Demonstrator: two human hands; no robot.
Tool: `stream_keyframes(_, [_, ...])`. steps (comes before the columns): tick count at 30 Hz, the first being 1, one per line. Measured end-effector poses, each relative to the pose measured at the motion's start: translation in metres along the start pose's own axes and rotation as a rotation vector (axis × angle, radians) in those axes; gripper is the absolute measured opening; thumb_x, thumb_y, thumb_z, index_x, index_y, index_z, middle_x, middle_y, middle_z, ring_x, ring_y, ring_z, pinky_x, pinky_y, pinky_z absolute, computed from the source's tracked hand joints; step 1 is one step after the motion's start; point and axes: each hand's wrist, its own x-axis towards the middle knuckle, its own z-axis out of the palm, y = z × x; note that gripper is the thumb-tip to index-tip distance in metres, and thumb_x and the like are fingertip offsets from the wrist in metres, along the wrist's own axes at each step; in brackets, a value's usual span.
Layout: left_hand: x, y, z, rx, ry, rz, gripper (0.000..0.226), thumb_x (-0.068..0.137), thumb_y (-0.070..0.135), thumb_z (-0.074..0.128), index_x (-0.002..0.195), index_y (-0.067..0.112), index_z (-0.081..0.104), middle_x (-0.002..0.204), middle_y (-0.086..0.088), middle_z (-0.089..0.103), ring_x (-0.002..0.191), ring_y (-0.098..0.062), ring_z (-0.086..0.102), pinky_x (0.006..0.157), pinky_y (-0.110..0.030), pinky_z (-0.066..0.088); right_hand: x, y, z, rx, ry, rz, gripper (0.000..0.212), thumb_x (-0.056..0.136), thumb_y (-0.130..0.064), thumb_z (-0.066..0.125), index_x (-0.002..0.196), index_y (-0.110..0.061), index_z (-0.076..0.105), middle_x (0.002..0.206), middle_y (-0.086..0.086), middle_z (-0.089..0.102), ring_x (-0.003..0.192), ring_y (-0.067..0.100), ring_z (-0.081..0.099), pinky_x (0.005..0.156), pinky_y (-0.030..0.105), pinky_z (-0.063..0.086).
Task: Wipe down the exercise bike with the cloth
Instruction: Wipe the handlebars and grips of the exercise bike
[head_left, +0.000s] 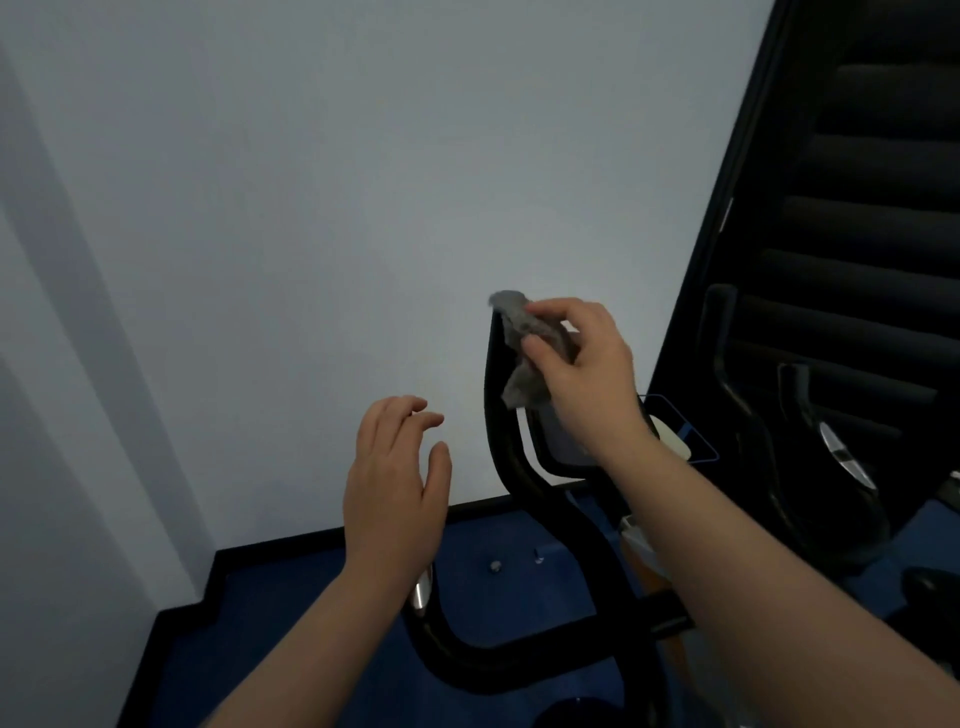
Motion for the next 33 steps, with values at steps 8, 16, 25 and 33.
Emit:
stream_keyframes(8, [0.000, -0.001, 0.002, -0.010, 0.017, -0.010, 0.025, 0.091, 0.019, 0.046, 0.110, 0.014, 0.062, 0.123, 0.009, 0.050, 0.125, -0.008, 0.039, 0.084, -0.017, 0.036, -0.040, 0.029, 0.009, 0.119, -0.137, 0.299, 0.016, 0.087, -0.004, 0.064, 0.091, -0.019, 0.067, 0.091, 0.000, 0.067, 0.079, 0.010, 0.066, 0.067, 0.026, 0.055])
stream_keyframes(16, [0.000, 0.000, -0.001, -0.019, 0.010, 0.004, 0.025, 0.091, 0.018, 0.047, 0.109, 0.013, 0.062, 0.123, 0.007, 0.051, 0.125, -0.007, 0.039, 0.088, -0.010, 0.031, -0.020, 0.012, 0.029, 0.162, 0.069, 0.146, 0.019, 0.087, -0.009, 0.066, 0.100, -0.023, 0.061, 0.112, -0.001, 0.059, 0.100, 0.000, 0.057, 0.087, 0.023, 0.046])
stream_keyframes(25, [0.000, -0.001, 0.000, -0.015, 0.004, -0.011, 0.020, 0.092, 0.009, 0.057, 0.110, 0.015, 0.062, 0.124, 0.008, 0.051, 0.126, -0.007, 0.038, 0.088, -0.008, 0.030, -0.002, 0.008, 0.001, -0.206, -0.164, -0.027, 0.017, 0.086, -0.017, 0.069, 0.099, -0.027, 0.069, 0.104, -0.007, 0.055, 0.093, 0.004, 0.054, 0.079, 0.017, 0.041])
stream_keyframes(33, [0.000, 0.000, -0.001, -0.007, -0.004, -0.015, 0.020, 0.092, 0.012, 0.055, 0.111, 0.014, 0.062, 0.125, 0.007, 0.052, 0.128, -0.010, 0.039, 0.087, -0.020, 0.035, -0.041, 0.012, -0.008, -0.329, -0.511, -0.027, 0.021, 0.091, -0.021, 0.065, 0.110, -0.025, 0.070, 0.108, -0.008, 0.052, 0.099, 0.010, 0.055, 0.089, 0.028, 0.045])
